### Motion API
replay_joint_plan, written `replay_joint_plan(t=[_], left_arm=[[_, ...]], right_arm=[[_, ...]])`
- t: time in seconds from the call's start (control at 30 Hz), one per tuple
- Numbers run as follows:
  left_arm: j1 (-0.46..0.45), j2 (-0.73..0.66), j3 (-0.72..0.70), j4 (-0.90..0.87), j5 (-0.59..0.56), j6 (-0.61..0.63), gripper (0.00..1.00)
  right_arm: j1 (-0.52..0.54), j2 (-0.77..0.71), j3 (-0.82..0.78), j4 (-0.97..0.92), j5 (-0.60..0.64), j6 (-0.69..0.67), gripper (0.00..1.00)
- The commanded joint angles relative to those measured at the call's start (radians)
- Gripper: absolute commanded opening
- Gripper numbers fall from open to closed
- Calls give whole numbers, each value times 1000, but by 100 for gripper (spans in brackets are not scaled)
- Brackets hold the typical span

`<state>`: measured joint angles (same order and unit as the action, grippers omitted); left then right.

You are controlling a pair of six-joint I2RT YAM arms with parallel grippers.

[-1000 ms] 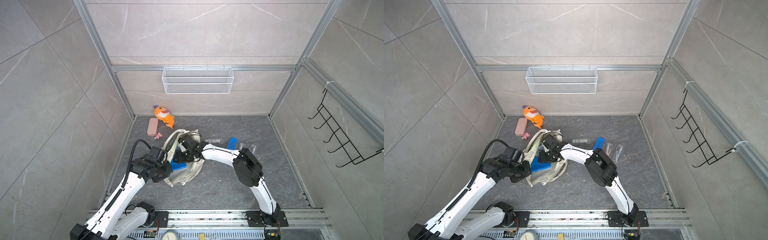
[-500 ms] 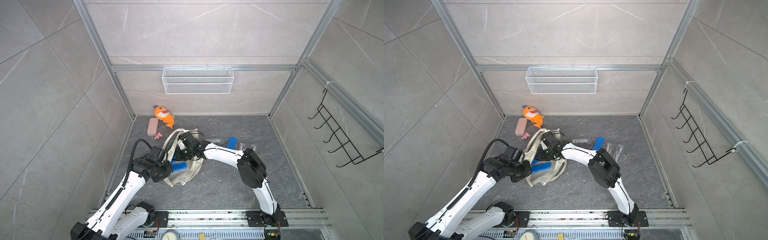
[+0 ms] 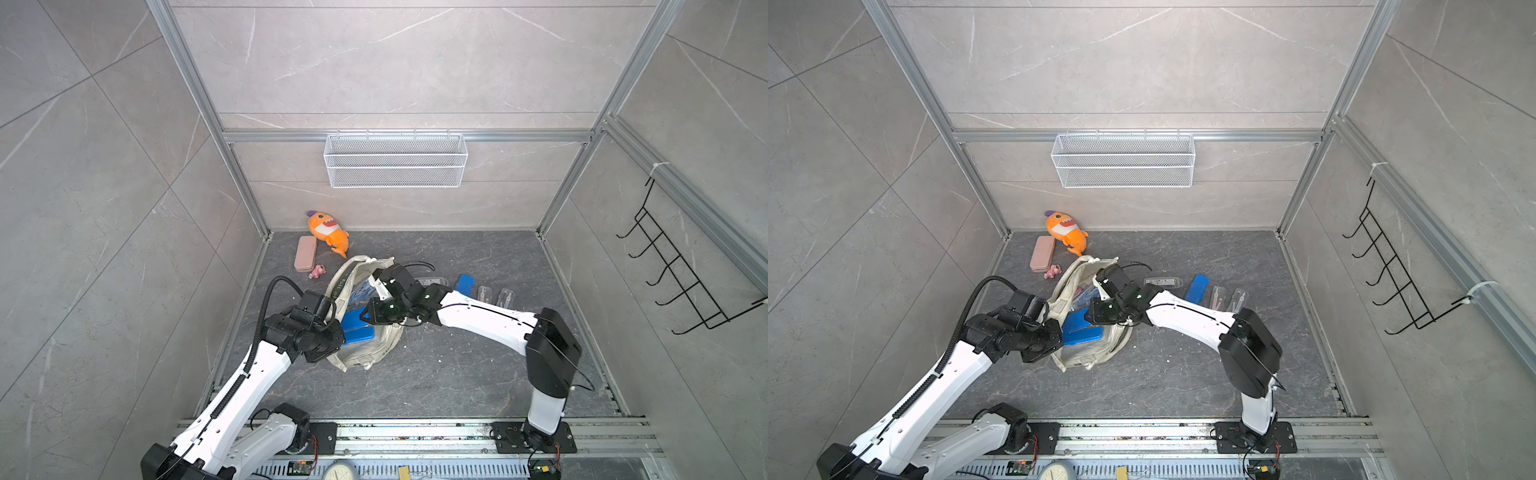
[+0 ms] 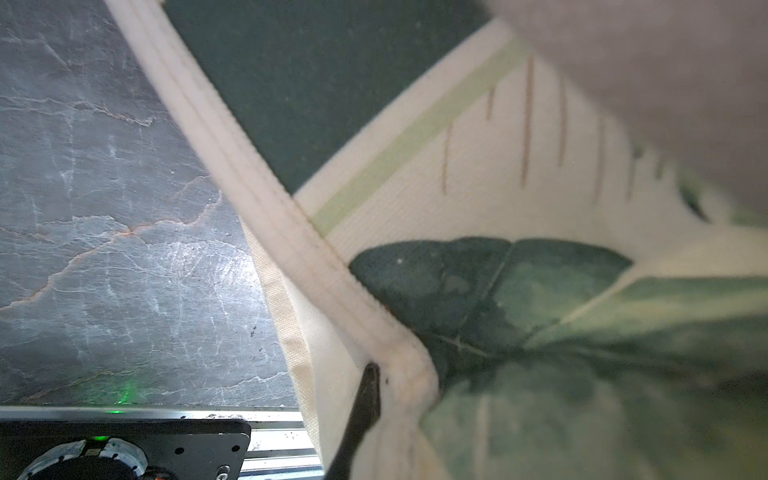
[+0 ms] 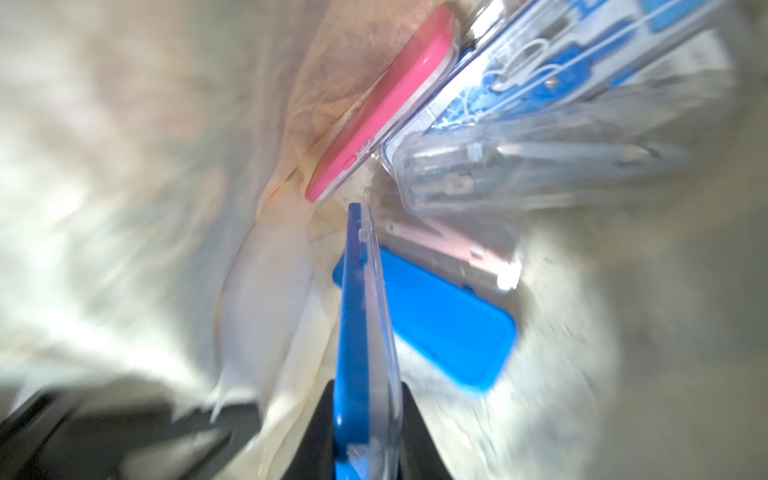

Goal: Take out the compass set from the canvas bag
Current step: Pick up the compass set from the canvas bag, then place the compass set at the center of the board.

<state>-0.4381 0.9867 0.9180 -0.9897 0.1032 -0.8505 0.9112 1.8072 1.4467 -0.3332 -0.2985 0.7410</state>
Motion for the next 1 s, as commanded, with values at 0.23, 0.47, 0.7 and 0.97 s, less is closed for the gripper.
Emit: replay_joint_plan(t=[0.23, 0.47, 0.7, 0.97], left_arm=[[-4, 13, 36, -5, 6, -26, 0], [-4, 15, 53, 4, -2, -19, 0], [-4, 41, 60, 24, 28, -2, 0], [-4, 34, 58, 24, 30, 6, 0]], right_arm=[[-46, -427, -177, -165, 124, -21, 11], [-154, -642, -187, -334, 176, -61, 11], [-286, -710, -203, -400, 166, -83, 9], [-452, -676, -297, -308, 15, -74, 7]])
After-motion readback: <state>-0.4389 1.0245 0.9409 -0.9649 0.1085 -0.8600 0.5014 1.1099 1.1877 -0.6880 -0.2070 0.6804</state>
